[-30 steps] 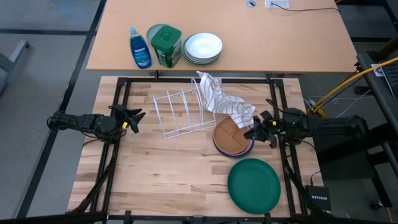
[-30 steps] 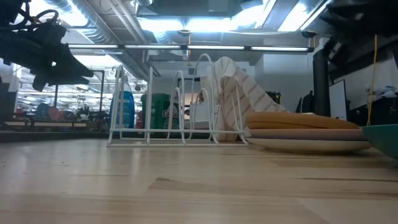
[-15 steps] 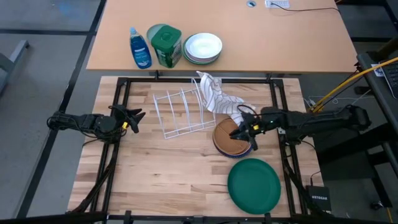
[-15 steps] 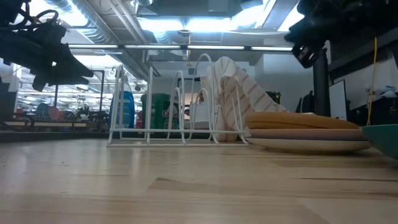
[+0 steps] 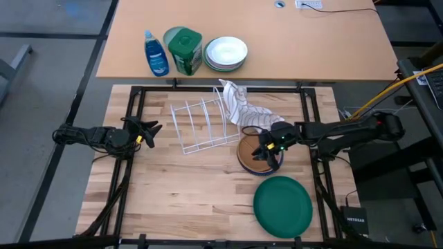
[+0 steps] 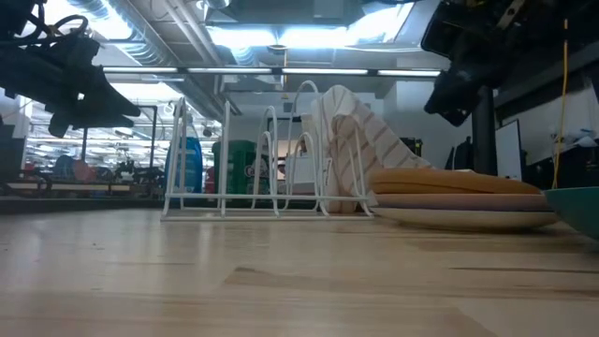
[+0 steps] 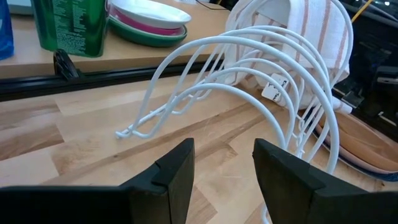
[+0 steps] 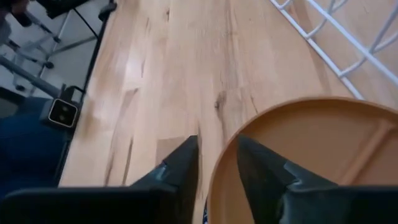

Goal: Sort dishes
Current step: Put the green plate into the dish rack

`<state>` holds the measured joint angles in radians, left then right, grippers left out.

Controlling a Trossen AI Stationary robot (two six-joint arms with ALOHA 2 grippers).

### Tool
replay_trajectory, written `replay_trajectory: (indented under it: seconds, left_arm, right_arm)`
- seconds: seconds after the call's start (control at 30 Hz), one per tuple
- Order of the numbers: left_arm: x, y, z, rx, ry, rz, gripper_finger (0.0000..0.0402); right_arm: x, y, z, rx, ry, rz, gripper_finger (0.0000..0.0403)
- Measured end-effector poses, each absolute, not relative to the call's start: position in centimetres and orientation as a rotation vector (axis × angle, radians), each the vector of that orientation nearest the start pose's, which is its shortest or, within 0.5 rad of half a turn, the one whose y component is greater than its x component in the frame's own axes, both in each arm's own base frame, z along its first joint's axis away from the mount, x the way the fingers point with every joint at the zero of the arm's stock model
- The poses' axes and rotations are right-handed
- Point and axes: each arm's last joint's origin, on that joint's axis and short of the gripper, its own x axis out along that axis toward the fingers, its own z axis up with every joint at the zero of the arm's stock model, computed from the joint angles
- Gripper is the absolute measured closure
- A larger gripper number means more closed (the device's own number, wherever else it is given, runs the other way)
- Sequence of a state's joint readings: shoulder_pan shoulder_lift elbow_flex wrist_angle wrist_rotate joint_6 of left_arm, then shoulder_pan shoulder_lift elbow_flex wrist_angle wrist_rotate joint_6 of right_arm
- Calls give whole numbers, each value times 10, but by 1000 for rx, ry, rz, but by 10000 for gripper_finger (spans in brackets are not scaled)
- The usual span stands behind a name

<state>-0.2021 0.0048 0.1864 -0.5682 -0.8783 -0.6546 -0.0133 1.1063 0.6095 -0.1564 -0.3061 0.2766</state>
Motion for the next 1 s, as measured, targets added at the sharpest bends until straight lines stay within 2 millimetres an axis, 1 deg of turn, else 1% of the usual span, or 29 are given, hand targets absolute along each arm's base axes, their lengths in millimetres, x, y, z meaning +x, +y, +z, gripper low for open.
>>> replay_trajectory:
  seconds: [0.17, 0.27, 0.37, 0.5, 0.67, 0.73, 0.8, 1.0]
  left_arm:
    - [69, 9, 175, -420, 107, 746, 247]
    - [69, 9, 175, -417, 112, 747, 247]
    - [69, 9, 175, -417, 112, 747, 247]
    - [69, 9, 175, -414, 117, 748, 247]
    - [68, 9, 173, -405, 131, 751, 247]
    - [68, 9, 173, -406, 131, 751, 247]
    - [68, 9, 173, -405, 130, 751, 247]
    - [68, 9, 173, -405, 131, 751, 247]
  right_arm:
    - [229, 6, 221, 368, 706, 189, 215]
    - [226, 6, 225, 379, 798, 174, 183]
    - [219, 6, 230, 396, 942, 149, 165]
    - [204, 6, 235, 421, 1139, 114, 158]
    - [189, 9, 231, 535, 1328, 113, 158]
    - [184, 12, 230, 553, 1387, 98, 158]
    - [181, 16, 229, 541, 1427, 82, 158]
    - [177, 36, 228, 480, 1471, 143, 158]
